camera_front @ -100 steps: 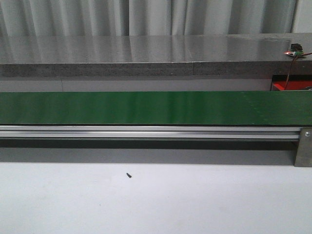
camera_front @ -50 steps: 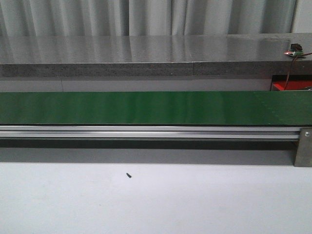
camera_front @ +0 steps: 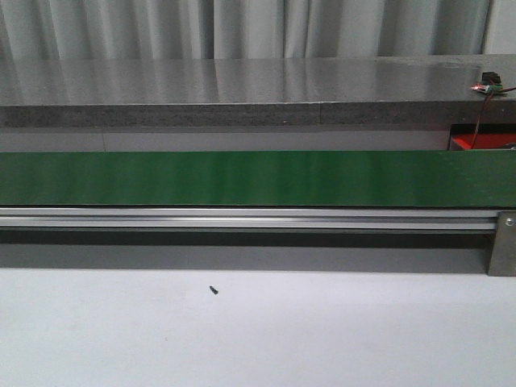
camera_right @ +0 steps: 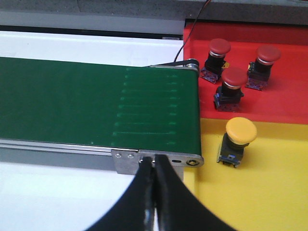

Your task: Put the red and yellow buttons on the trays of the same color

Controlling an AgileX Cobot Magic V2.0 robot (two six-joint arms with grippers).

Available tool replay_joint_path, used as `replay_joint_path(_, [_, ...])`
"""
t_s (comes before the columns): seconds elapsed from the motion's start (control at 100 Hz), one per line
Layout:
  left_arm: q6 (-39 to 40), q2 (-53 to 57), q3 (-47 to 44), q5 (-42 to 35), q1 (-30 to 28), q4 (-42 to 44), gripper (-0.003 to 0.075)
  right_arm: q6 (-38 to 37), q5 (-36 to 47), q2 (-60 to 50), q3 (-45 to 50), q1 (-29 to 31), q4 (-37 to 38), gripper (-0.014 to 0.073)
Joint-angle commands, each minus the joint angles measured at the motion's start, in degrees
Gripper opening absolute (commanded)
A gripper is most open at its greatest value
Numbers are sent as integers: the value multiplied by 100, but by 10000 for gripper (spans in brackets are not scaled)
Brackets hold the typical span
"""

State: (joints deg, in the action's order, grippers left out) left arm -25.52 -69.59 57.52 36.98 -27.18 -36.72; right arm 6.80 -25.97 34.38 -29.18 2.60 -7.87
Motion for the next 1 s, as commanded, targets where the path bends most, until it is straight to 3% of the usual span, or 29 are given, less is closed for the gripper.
replay_joint_path(0.0, [52, -108, 265, -203, -143, -132, 351, 58, 399, -14, -155, -11, 3, -123])
replay_joint_path(0.1, [52, -399, 363, -191, -255, -116, 587, 58, 399, -14, -155, -11, 3, -123])
replay_joint_path(0.18, [64, -664, 459, -179, -313, -58, 652, 58, 405, -14, -155, -11, 3, -123])
replay_joint_path(0.43, [615, -1539, 1001, -190, -448, 389, 545, 58, 442, -14, -155, -11, 3, -123])
replay_joint_path(0.67, [1339, -2316, 1651, 19, -448, 1300, 545, 58, 446, -14, -155, -11, 3, -123])
replay_joint_path(0.99, [1596, -3302, 2420, 400, -448, 1364, 545, 58, 522, -14, -155, -11, -59, -123])
